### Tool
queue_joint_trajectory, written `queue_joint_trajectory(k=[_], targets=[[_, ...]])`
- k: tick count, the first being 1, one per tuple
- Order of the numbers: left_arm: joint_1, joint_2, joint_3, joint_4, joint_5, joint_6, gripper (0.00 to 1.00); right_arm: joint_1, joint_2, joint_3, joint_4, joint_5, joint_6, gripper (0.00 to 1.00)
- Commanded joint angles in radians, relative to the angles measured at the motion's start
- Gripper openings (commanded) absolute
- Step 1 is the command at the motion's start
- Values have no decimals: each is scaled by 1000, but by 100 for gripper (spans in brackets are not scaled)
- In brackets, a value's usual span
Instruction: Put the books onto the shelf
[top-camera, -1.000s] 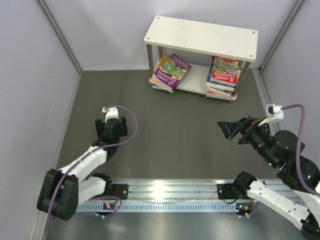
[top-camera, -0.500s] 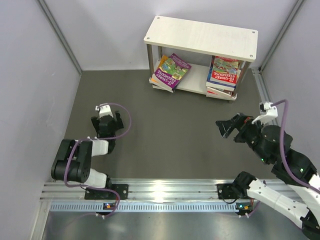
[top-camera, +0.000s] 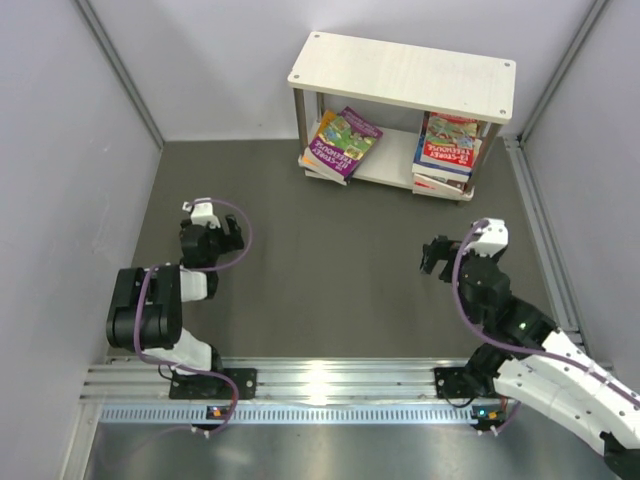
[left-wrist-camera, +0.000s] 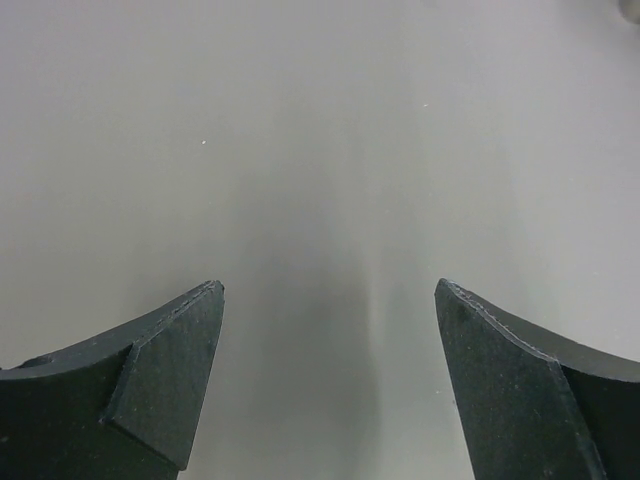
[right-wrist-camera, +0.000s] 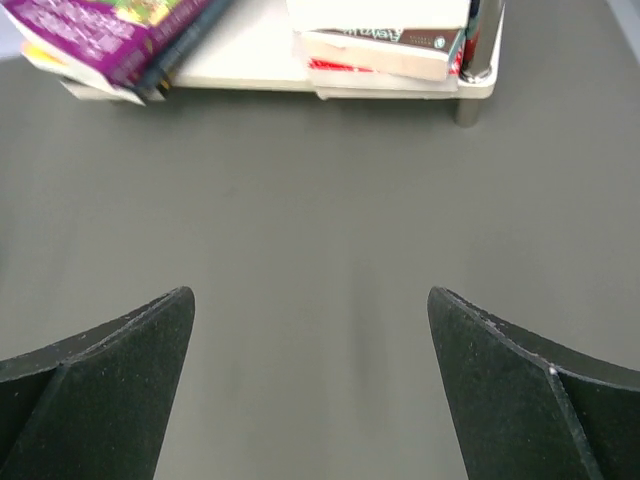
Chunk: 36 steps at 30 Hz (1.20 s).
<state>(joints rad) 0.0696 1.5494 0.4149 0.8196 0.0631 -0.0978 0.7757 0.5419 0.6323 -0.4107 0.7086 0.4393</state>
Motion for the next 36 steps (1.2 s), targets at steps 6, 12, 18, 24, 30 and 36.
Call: queue_joint_trajectory(k=[6,12,18,24,30,36], targets=[[-14,8,-154,336,-49,-6,88,-29,49,-160,375,72,-126,100],[-45,20,-105,282,-89,35,99,-163,116,-243,524,-44,-295,100],[-48,20,-94,259,-34,50,99,-430,217,-371,734,-349,-430,100],[-48,20,-94,259,-34,50,99,-705,455,-481,1171,-447,-412,100],[-50,20,-94,259,-34,50,99,-770,734,-386,1391,-472,-383,100],[-48,20,-94,259,-36,49,99,-765,902,-388,1590,-595,-422,100]])
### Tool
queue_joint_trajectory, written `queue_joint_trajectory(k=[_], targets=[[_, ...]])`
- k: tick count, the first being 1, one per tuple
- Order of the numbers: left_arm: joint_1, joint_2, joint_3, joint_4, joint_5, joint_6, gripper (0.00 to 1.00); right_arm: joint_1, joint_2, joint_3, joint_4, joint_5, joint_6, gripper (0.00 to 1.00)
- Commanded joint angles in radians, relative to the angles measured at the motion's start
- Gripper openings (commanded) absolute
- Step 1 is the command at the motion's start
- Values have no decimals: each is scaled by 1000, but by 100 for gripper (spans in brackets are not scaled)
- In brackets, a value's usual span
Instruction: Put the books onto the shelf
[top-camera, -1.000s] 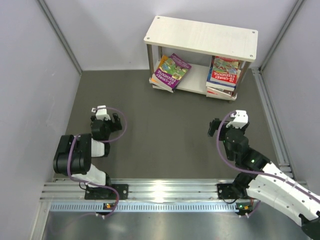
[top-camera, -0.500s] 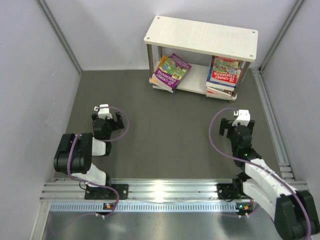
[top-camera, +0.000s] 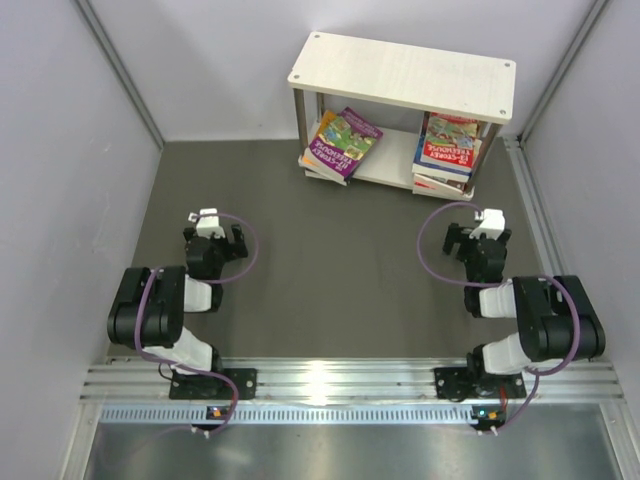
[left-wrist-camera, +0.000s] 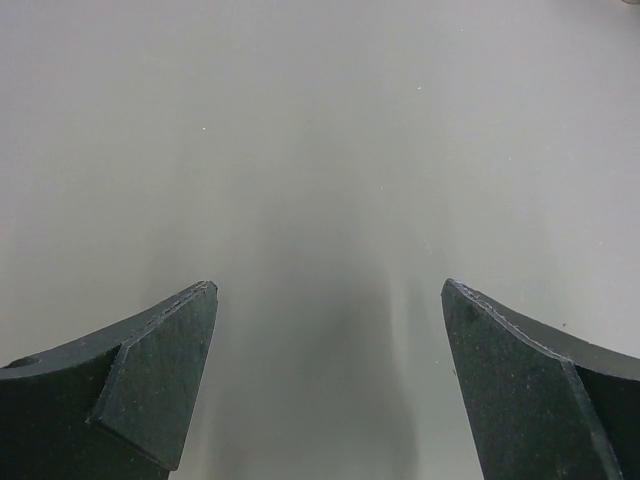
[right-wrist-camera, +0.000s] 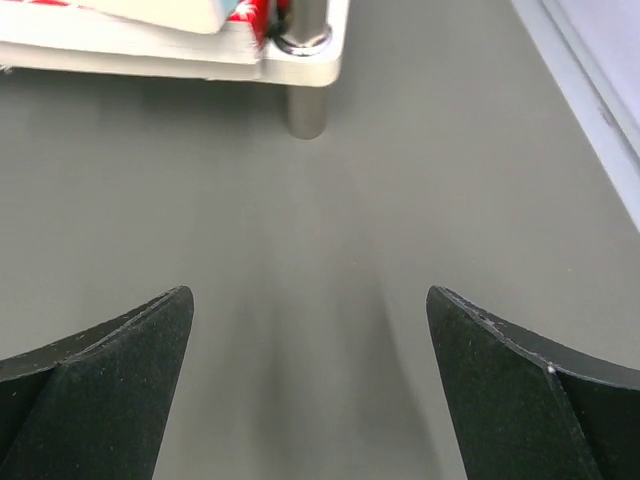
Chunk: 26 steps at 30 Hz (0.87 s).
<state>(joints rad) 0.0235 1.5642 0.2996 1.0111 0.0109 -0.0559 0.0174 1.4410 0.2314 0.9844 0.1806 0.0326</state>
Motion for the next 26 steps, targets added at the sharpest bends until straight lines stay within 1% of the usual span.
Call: queue_joint_trajectory(k=[1,6,9,11,26], targets=[[-4,5,21,69,18,8,99,-8,10,8,213,-66,-11,99],[-2,5,21,69,18,8,99,-7,7,6,204,-64,-10,100],[-4,5,21,69,18,8,99,-4,7,29,160,-127,-54,100],[-4,5,21,67,18,8,99,6,6,16,189,-138,-72,100],[-4,5,21,69,17,7,99,19,7,8,206,-115,-77,100]])
